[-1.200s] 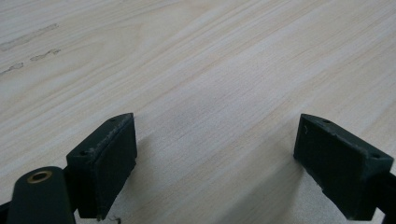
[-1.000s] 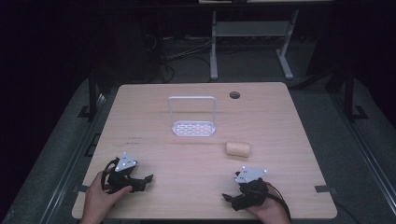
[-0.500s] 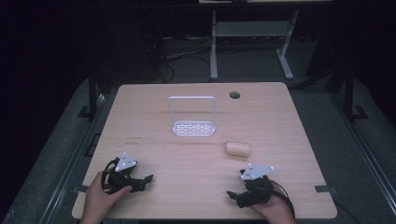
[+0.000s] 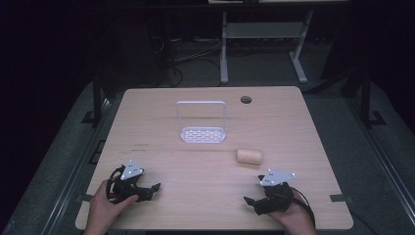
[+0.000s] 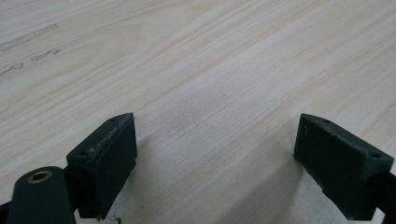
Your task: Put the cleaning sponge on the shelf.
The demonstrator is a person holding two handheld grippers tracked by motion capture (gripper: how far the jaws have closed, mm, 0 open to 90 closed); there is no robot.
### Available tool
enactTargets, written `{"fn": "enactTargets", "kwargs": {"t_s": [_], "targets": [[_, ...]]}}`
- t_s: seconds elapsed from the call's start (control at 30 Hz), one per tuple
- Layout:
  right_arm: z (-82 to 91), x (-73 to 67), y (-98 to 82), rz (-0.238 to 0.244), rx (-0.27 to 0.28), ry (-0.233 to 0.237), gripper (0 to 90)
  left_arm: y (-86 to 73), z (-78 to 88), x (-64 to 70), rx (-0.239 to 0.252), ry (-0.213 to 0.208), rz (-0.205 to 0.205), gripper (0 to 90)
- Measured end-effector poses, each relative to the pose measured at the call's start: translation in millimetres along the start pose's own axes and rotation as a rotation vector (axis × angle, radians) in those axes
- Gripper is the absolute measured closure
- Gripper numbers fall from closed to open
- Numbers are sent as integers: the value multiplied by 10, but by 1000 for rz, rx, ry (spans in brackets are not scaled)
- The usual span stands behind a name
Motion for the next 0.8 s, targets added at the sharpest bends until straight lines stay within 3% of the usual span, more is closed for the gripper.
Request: {"fn": "enactTargets", "kwargs": {"t_s": [0.43, 0.8], "targets": [[123, 132, -32, -33, 16, -26, 105, 0, -1, 0, 1, 0, 0, 127], [189, 246, -47, -44, -3, -35, 107, 0, 0, 0, 0, 0, 0, 127]]}}
Point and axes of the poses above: each handheld gripper's, and its own axes: z roughly backward along the jaws, y roughly out of its top, x roughly to its right, the point moved 3 cm from there along -z, roughly forward along the jaws, and after that the axes turned 9 degrees about y, right-handed, at the moved point
